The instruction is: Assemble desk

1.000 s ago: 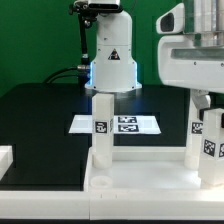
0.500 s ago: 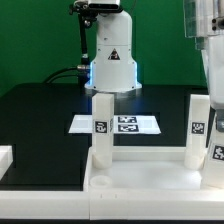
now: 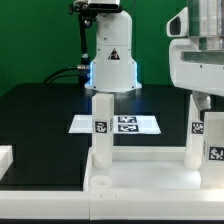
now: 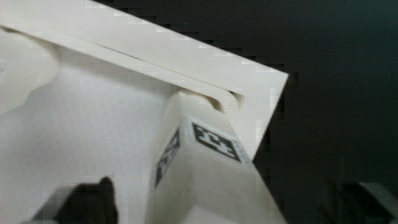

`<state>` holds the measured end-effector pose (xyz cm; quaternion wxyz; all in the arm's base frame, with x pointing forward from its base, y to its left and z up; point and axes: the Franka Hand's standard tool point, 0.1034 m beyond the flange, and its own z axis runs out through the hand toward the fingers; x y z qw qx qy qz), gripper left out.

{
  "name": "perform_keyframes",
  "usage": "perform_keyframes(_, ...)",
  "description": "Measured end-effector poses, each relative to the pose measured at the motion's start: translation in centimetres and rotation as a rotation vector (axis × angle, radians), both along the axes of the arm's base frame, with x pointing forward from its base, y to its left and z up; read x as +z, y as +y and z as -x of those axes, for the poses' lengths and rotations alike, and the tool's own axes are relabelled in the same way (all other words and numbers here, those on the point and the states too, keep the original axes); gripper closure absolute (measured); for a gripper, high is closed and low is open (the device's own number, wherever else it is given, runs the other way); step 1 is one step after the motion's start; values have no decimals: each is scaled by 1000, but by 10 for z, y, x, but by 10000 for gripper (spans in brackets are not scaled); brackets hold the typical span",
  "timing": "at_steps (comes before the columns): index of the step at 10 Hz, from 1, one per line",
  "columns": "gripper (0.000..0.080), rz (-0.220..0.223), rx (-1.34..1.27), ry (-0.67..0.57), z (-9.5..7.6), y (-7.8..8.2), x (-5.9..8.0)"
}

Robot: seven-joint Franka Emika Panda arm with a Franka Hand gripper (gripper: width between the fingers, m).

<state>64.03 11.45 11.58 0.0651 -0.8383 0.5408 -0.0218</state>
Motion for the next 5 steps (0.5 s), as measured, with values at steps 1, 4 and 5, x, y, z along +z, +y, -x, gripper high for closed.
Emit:
perform_keyframes(1, 166, 9, 60, -5, 0, -1, 0)
perform_keyframes(4, 150, 78, 427, -35, -3, -2, 2)
perform_keyframes(5, 150, 99, 556, -46, -3, 0, 2)
